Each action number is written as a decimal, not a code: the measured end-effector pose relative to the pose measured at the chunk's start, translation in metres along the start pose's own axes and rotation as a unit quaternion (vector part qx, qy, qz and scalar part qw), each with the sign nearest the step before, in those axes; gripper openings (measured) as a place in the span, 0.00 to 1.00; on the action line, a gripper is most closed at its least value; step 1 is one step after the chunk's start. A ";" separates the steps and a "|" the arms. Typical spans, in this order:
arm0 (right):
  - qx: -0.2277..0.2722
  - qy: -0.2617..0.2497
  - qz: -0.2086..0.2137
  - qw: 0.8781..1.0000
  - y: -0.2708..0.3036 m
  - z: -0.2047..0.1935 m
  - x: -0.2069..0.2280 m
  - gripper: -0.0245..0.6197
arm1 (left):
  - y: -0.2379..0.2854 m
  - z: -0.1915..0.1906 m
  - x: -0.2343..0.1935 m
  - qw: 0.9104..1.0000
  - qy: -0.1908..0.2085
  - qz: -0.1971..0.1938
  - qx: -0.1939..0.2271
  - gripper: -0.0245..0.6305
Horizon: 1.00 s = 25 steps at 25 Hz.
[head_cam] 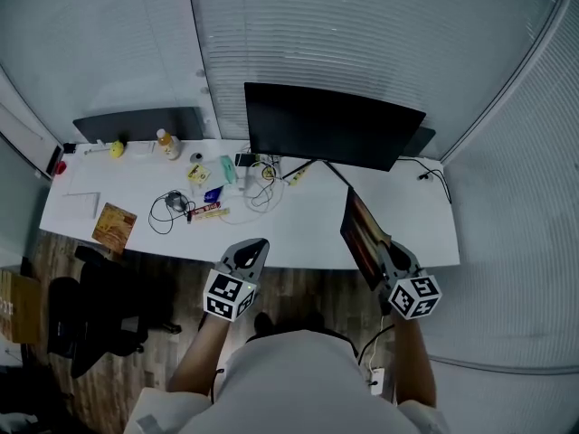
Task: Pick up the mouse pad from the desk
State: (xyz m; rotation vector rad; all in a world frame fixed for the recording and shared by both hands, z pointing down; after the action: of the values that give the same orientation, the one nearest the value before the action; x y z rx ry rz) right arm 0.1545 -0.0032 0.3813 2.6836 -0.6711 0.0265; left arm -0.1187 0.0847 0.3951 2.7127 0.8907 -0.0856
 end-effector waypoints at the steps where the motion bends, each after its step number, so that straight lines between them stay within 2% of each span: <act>1: 0.003 -0.002 -0.002 1.000 0.000 0.002 -0.001 0.12 | -0.001 0.002 -0.002 1.000 0.001 0.000 0.002 0.06; 25: 0.024 -0.007 0.004 1.000 0.000 0.015 0.001 0.12 | 0.004 0.015 -0.005 1.000 0.003 0.012 0.016 0.06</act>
State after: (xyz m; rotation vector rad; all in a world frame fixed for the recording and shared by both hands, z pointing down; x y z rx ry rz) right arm 0.1546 -0.0088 0.3679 2.7297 -0.6947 0.0278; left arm -0.1203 0.0745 0.3825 2.7544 0.8653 -0.0891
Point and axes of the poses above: the fingertips, and each gripper's own axes: y forward along the fingers, x to its right, z out of its top, the point moved 1 cm from there along -y, backward along the fingers, and after that the axes turned 15 degrees about -z, right-handed, at the moved point
